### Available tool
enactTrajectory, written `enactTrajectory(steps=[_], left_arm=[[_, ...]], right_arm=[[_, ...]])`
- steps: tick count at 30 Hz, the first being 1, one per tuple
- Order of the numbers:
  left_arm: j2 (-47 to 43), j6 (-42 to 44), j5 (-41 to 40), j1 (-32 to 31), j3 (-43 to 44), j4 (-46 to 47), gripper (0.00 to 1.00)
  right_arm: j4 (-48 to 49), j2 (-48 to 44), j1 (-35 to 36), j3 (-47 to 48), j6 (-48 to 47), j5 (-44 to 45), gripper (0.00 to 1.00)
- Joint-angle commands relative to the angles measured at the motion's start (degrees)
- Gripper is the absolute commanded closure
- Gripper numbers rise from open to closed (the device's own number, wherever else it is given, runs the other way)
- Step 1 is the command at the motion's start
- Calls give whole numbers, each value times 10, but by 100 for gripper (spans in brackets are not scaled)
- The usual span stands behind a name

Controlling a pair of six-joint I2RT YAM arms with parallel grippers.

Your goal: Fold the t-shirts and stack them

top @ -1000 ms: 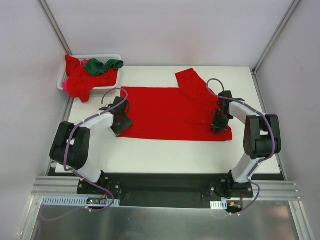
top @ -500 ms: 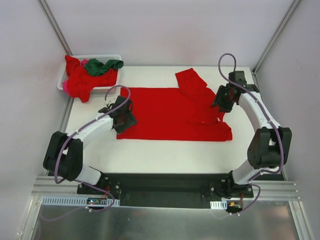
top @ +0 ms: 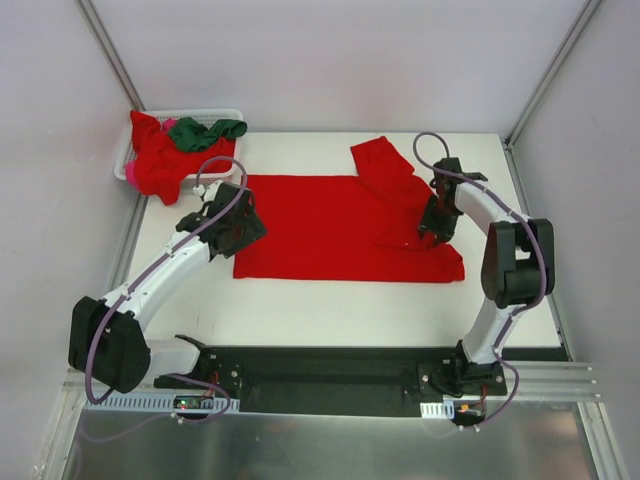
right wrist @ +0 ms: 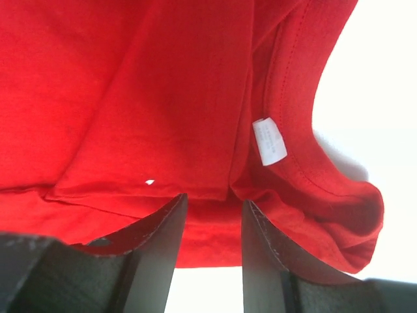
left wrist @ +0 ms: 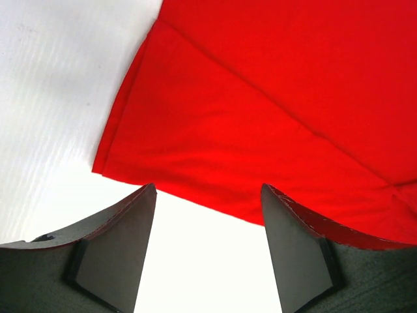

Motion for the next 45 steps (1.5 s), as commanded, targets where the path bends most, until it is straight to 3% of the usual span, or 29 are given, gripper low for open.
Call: enactTrajectory(steps=[1,11,14,17,20,22,29,41,43,45], left_arm=[[-18,12,-21,-5,9,-31,34],[-23,5,-29,-5,5,-38,35],[-23,4,-29,-5,5,-42,34],[-25,3,-33,-5,4,-44,34],[-29,3,-37,-5,5,-49,35],[-32,2,-41,-5,6,-50,35],[-26,-2,-41,-5,5,-51,35],[-26,-9,-39,-5,-13,-52,35],[-25,-8,-37,-5,-15,-50,35],[-19,-8,-36,-5,-16,-50,35]], right_arm=[[4,11,2,4,2,16,58],[25,34,8,-10,11,3,59],[32,43,9,-7,15,2,64],[31,50,9,4,17,3,74],[28,43,8,12,18,9,95],[24,36,8,19,18,11,99],[3,29,8,76,15,-1,99],[-44,129,22,206,-14,4,99],[-52,137,23,221,-21,-1,92],[-54,139,23,225,-22,0,68]])
